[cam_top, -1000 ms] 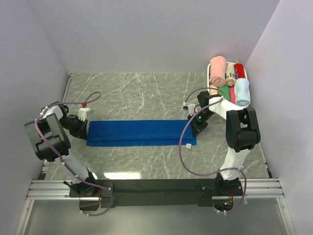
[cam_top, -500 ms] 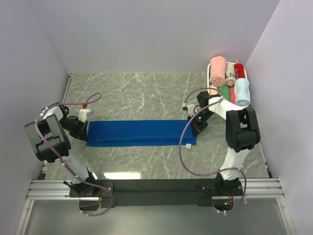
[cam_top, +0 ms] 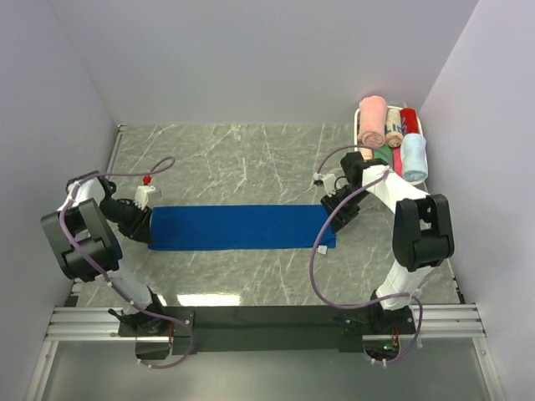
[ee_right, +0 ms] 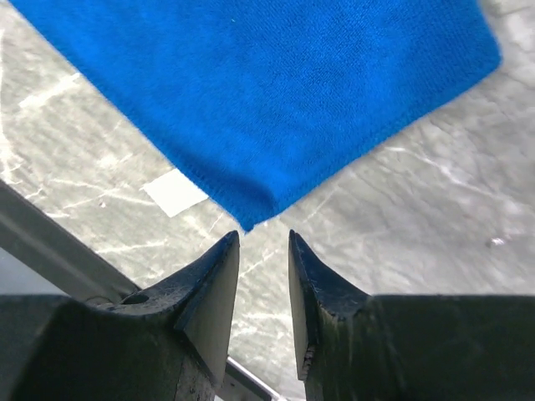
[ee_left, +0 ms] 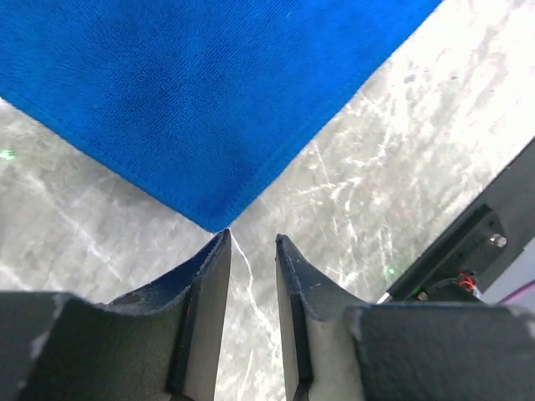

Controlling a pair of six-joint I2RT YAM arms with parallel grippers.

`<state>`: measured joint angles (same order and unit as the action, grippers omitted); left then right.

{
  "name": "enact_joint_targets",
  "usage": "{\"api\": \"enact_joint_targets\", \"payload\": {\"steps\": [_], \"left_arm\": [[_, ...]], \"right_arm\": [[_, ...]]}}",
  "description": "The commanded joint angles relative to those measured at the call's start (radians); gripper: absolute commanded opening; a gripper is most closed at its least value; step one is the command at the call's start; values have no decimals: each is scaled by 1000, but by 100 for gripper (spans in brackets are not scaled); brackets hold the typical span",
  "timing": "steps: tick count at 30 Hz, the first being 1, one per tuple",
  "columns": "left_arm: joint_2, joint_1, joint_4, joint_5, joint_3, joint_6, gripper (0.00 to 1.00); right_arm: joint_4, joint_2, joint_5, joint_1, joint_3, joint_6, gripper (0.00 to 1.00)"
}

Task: Roll the towels
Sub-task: Fold the towel

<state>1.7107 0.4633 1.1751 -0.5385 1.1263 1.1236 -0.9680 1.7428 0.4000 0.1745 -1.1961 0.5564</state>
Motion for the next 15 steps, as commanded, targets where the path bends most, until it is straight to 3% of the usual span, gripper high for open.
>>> {"api": "enact_joint_targets", "payload": {"steps": [1,9,15], "left_arm": [[-57,6,78,-55,75,41,34],[-23,-40,-66,-127,153,-175,29],[-22,-97,-328,-89,89,-435,27]], "right_arm": [[-40,-45,-4,2,-72,17,38],[-18,101,39,10,-247,-113,31],[89,211,-27,33,-306,-236,27]]}}
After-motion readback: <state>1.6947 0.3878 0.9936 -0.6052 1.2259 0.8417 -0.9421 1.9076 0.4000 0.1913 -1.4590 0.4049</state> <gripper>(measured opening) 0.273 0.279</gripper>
